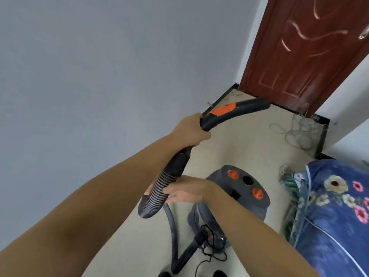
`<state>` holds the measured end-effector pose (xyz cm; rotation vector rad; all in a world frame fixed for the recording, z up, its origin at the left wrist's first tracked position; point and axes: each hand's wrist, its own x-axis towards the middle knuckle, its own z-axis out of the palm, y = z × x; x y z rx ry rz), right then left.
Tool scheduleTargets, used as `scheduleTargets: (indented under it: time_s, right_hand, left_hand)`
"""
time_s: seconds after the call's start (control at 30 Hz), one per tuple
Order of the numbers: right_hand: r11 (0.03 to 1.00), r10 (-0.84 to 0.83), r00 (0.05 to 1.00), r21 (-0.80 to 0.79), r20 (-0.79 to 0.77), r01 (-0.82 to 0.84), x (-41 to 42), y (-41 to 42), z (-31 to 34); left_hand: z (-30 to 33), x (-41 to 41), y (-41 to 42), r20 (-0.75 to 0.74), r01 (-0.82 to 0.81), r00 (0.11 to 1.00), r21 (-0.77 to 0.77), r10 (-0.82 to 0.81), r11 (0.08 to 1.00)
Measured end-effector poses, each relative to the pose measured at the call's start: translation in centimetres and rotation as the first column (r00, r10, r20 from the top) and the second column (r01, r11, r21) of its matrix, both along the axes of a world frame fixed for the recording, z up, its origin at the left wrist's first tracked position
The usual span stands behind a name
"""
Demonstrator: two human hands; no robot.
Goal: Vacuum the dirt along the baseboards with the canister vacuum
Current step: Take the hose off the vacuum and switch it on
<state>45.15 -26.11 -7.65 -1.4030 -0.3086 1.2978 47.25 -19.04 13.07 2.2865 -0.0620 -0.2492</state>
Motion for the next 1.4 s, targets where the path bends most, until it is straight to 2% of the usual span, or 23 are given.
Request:
scheduleTargets:
  time_s: [0.03, 0.07, 0.1, 0.17, 0.23, 0.27, 0.33, 0.4, 0.5, 0.6, 0.7, 0.8, 0.87, 0.93, 1.0, 1.2, 1.4]
  right_hand:
    - [0.998, 0.031, 0.997, 0.052, -0.077, -0.027, -1.8, 0.1, 0.7]
    - [0.992, 0.068, 0.988, 0.114, -0.141, -0.052, -3.7, -0.2, 1.7]
    - [0.979, 0.098, 0.970, 0.194, -0.223, -0.054, -5.5, -0.8, 2.6]
    - [0.959, 0.138, 0.946, 0.279, -0.294, -0.054, -7.7, -2.5, 3.9]
    - [0.980, 0.085, 0.946, 0.197, -0.311, -0.024, -9.2, -4.7, 4.0]
    - [0.992, 0.031, 0.942, 0.122, -0.336, 0.011, -9.6, -6.0, 3.3]
    - [0.995, -0.095, 0.940, -0.027, -0.327, 0.092, -10.1, -8.6, 2.2]
    - [0.981, -0.151, 0.947, -0.159, -0.283, 0.109, -10.0, -11.0, 1.4]
    - [0.949, -0.106, 0.967, -0.314, -0.231, 0.029, -9.0, -14.5, 0.2]
    - [0.908, 0.022, 0.975, -0.404, -0.220, -0.112, -7.4, -19.0, -1.0]
    - [0.850, 0.073, 0.991, -0.513, -0.116, -0.123, -5.4, -23.9, -2.3]
    - [0.796, -0.020, 0.995, -0.601, 0.100, 0.076, -3.0, -28.3, -4.3]
    - [0.753, -0.084, 0.952, -0.607, 0.294, 0.254, -0.8, -30.5, -5.5]
    - [0.696, -0.049, 0.870, -0.608, 0.491, 0.382, 1.7, -32.1, -6.6]
    - [0.665, 0.044, 0.793, -0.610, 0.608, 0.431, 3.9, -32.9, -7.5]
    - [0.684, 0.383, 0.656, -0.677, 0.651, 0.272, 6.8, -33.2, -11.5]
    - [0.650, 0.521, 0.567, -0.727, 0.638, 0.221, 7.4, -32.7, -13.3]
  left_hand:
    - [-0.9, -0.1, 1.1, -0.180, -0.074, 0.983, -0.202, 0.037, 0.977]
    - [-1.9, -0.4, 2.2, -0.360, -0.195, 0.932, -0.379, 0.050, 0.905]
    - [-3.1, -0.8, 3.2, -0.503, -0.322, 0.863, -0.492, 0.038, 0.809]
    - [-6.0, -1.9, 4.6, -0.678, -0.547, 0.735, -0.598, -0.007, 0.586]
    - [-9.4, -3.0, 4.9, -0.750, -0.695, 0.661, -0.619, -0.013, 0.367]
    - [-11.0, -3.6, 4.6, -0.777, -0.747, 0.629, -0.599, 0.016, 0.289]
    - [-13.9, -4.7, 3.3, -0.828, -0.828, 0.551, -0.527, 0.106, 0.194]
    - [-16.2, -5.5, 1.4, -0.859, -0.880, 0.474, -0.455, 0.193, 0.134]
    - [-18.6, -6.2, -2.1, -0.861, -0.908, 0.419, -0.403, 0.287, 0.118]
    - [-20.5, -7.0, -6.0, -0.821, -0.904, 0.427, -0.388, 0.378, 0.178]
    - [-22.2, -7.9, -9.7, -0.777, -0.900, 0.435, -0.379, 0.455, 0.214]
    - [-23.3, -9.2, -13.4, -0.785, -0.917, 0.398, -0.346, 0.475, 0.196]
    - [-23.9, -9.9, -15.8, -0.793, -0.924, 0.383, -0.334, 0.473, 0.188]
    - [-24.7, -10.3, -17.9, -0.797, -0.929, 0.369, -0.330, 0.479, 0.167]
    - [-25.5, -10.2, -19.7, -0.795, -0.937, 0.347, -0.315, 0.497, 0.150]
    - [-27.7, -8.8, -22.8, -0.764, -0.932, 0.361, -0.307, 0.535, 0.190]
    - [-28.5, -8.0, -23.7, -0.761, -0.924, 0.378, -0.271, 0.528, 0.271]
